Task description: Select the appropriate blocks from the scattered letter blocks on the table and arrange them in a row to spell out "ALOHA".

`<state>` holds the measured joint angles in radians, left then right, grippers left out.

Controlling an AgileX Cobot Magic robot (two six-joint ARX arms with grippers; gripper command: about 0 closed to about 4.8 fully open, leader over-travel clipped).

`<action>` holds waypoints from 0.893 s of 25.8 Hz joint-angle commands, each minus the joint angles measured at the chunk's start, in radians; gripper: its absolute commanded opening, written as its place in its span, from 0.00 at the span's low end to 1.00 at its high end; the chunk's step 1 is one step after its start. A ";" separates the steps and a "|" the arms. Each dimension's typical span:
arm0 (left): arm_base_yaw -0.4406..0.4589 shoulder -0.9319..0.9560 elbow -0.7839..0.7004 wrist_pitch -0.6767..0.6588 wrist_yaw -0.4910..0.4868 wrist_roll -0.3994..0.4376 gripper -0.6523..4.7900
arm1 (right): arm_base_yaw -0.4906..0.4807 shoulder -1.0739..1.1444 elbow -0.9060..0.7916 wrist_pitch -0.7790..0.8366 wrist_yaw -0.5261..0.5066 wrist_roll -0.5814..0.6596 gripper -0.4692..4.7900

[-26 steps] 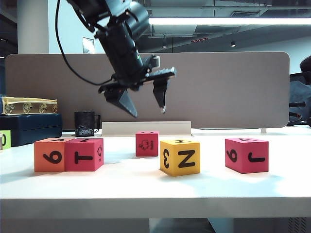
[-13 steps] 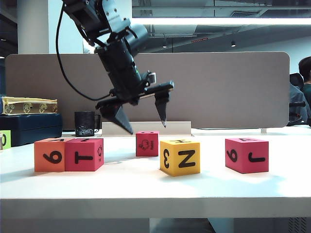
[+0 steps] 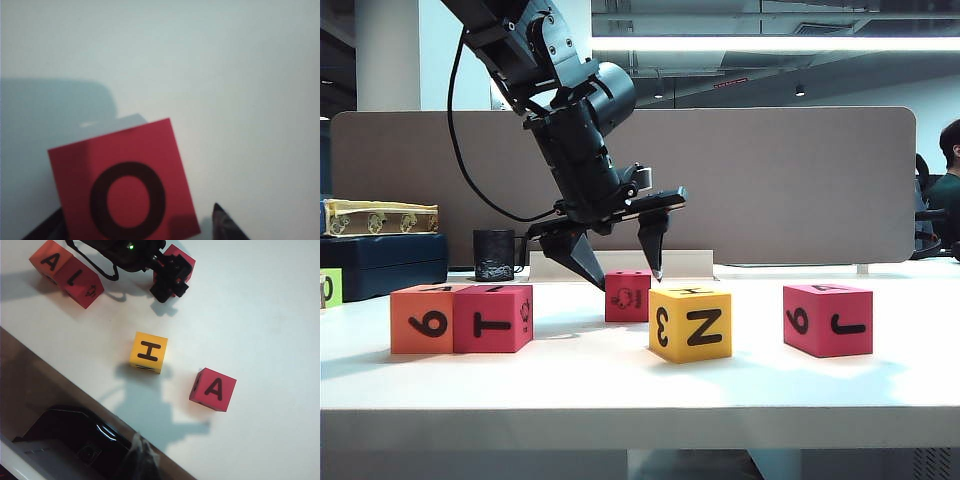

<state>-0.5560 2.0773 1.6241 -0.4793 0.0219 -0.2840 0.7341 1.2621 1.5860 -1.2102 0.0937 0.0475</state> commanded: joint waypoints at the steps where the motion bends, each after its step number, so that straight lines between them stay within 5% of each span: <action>1: -0.003 0.000 0.003 0.018 -0.040 0.023 0.73 | 0.002 -0.002 0.002 0.010 0.001 0.004 0.08; 7: -0.002 0.000 0.003 0.007 -0.056 0.048 0.71 | 0.002 -0.002 0.002 0.010 0.001 0.004 0.08; 17: -0.002 -0.001 0.004 -0.021 -0.064 0.075 0.55 | 0.002 -0.002 0.002 0.010 0.001 0.004 0.08; 23: -0.002 -0.016 0.007 -0.099 -0.063 0.094 0.55 | 0.002 -0.002 0.002 0.009 0.001 0.004 0.08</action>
<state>-0.5587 2.0731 1.6302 -0.5228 -0.0372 -0.2115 0.7341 1.2621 1.5860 -1.2106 0.0937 0.0475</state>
